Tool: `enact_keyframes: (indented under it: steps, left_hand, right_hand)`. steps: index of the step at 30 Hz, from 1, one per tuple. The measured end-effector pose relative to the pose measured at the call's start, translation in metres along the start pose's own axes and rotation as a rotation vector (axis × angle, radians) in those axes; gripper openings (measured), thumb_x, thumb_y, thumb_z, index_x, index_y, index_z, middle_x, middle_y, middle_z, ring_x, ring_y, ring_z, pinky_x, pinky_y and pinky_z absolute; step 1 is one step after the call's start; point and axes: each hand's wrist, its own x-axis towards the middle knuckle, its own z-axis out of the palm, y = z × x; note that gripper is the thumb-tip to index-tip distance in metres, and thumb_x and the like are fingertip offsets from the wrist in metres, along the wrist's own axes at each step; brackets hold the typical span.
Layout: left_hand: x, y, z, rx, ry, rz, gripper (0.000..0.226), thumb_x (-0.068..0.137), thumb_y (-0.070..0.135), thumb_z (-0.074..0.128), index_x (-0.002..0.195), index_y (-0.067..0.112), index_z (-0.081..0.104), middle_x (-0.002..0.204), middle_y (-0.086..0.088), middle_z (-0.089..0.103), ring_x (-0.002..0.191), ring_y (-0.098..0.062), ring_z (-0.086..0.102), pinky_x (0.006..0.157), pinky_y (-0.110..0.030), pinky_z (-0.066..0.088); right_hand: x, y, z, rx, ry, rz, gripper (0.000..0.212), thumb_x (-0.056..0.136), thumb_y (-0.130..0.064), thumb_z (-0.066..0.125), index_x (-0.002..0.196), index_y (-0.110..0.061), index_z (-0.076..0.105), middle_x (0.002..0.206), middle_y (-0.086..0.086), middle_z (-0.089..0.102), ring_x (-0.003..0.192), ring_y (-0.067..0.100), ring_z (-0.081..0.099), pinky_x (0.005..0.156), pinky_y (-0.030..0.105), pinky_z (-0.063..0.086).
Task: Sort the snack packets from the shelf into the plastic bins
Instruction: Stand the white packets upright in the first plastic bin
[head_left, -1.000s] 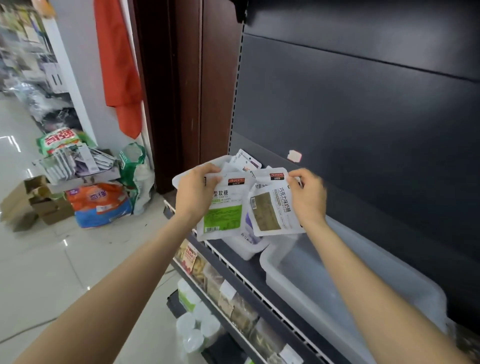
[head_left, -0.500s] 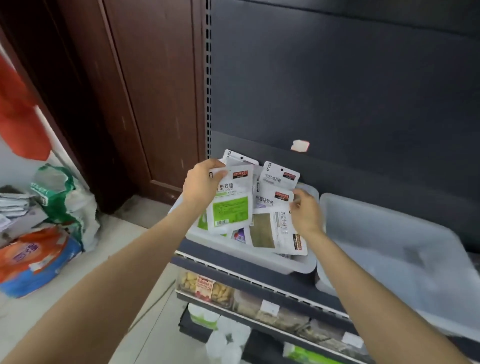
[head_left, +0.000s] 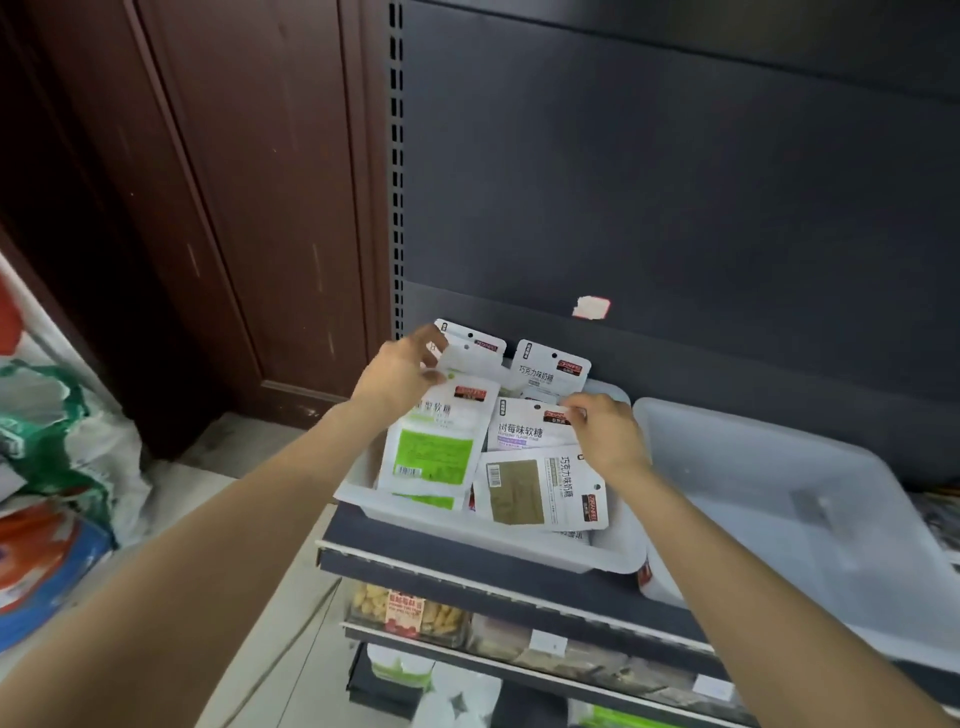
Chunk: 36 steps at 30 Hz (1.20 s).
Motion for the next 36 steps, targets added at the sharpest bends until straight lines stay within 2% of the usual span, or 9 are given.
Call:
enact_keyframes:
  steps: [2,5,10,13,15,19,26,30,36]
  left_hand:
    - [-0.006,-0.008,-0.001,0.174,-0.122,0.013,0.046,0.084,0.009,0.065,0.12,0.029,0.045,0.103,-0.005,0.061,0.088,-0.027,0.06,0.078,-0.042,0.051]
    - [-0.016,-0.016,0.009,0.395,-0.215,0.053,0.055,0.089,0.013,0.06,0.136,0.031,0.036,0.119,-0.007,0.051,0.101,-0.029,0.058,0.083,-0.042,0.048]
    - [-0.017,-0.022,0.022,0.659,-0.121,0.037,0.06,0.091,0.03,0.059,0.143,0.024,0.031,0.143,-0.007,0.033,0.124,-0.03,0.042,0.097,-0.044,0.038]
    - [-0.015,-0.024,0.02,0.726,-0.155,-0.042,0.061,0.091,0.042,0.055,0.142,0.016,0.033,0.144,-0.007,0.034,0.127,-0.03,0.038,0.098,-0.042,0.037]
    - [-0.015,-0.026,0.019,0.726,-0.172,-0.052,0.061,0.091,0.044,0.054,0.141,0.014,0.033,0.143,-0.009,0.036,0.128,-0.03,0.038,0.099,-0.042,0.036]
    - [-0.024,-0.02,0.018,0.615,-0.12,0.083,0.06,0.092,0.038,0.055,0.144,0.019,0.031,0.149,-0.006,0.032,0.135,-0.028,0.032,0.105,-0.041,0.031]
    - [-0.043,0.035,0.039,0.408,-0.028,0.373,0.031,0.095,0.024,0.046,0.125,0.02,0.051,0.118,0.0,0.062,0.112,-0.022,0.053,0.093,-0.034,0.032]
    - [-0.051,0.068,0.062,0.342,-0.014,0.427,0.026,0.095,0.022,0.044,0.119,0.019,0.056,0.11,0.0,0.066,0.104,-0.022,0.057,0.091,-0.036,0.036]
    - [-0.076,0.137,0.112,0.15,-0.162,0.477,0.023,0.094,0.022,0.047,0.113,0.019,0.06,0.106,0.003,0.067,0.097,-0.02,0.061,0.084,-0.036,0.049]
  right_hand:
    - [0.001,-0.002,0.006,-0.088,-0.052,0.009,0.029,0.098,-0.013,0.04,0.113,-0.016,0.065,0.113,0.011,0.064,0.101,0.029,0.058,0.075,0.032,0.047]
    - [-0.003,-0.001,0.017,-0.192,-0.125,0.046,0.031,0.095,-0.007,0.037,0.112,-0.012,0.062,0.108,0.013,0.063,0.089,0.03,0.058,0.066,0.028,0.037]
    - [-0.012,-0.003,0.018,-0.33,-0.075,0.006,0.03,0.1,-0.018,0.038,0.117,-0.011,0.062,0.116,0.008,0.057,0.108,0.025,0.053,0.083,0.036,0.044]
    - [-0.014,-0.001,0.023,-0.356,-0.191,0.037,0.032,0.101,-0.026,0.036,0.12,-0.011,0.058,0.123,0.006,0.053,0.114,0.023,0.048,0.089,0.039,0.04]
    - [-0.019,-0.001,0.025,-0.327,-0.218,0.046,0.033,0.102,-0.027,0.035,0.127,-0.015,0.054,0.128,0.004,0.051,0.117,0.022,0.046,0.09,0.039,0.039]
    - [-0.03,-0.005,0.019,-0.18,-0.082,-0.012,0.039,0.1,-0.025,0.042,0.139,-0.017,0.045,0.138,0.003,0.046,0.127,0.023,0.041,0.101,0.039,0.04]
    - [-0.057,-0.004,-0.011,0.052,0.164,-0.025,0.03,0.097,-0.014,0.047,0.124,-0.013,0.059,0.126,0.005,0.053,0.121,0.02,0.045,0.096,0.027,0.036]
    - [-0.077,0.009,-0.038,0.038,0.257,0.014,0.027,0.097,-0.018,0.047,0.119,-0.011,0.062,0.119,0.007,0.055,0.116,0.023,0.048,0.096,0.036,0.041]
    - [-0.122,0.072,-0.084,0.05,0.339,0.192,0.026,0.093,-0.011,0.049,0.113,-0.013,0.066,0.111,0.008,0.06,0.105,0.024,0.056,0.089,0.038,0.045]
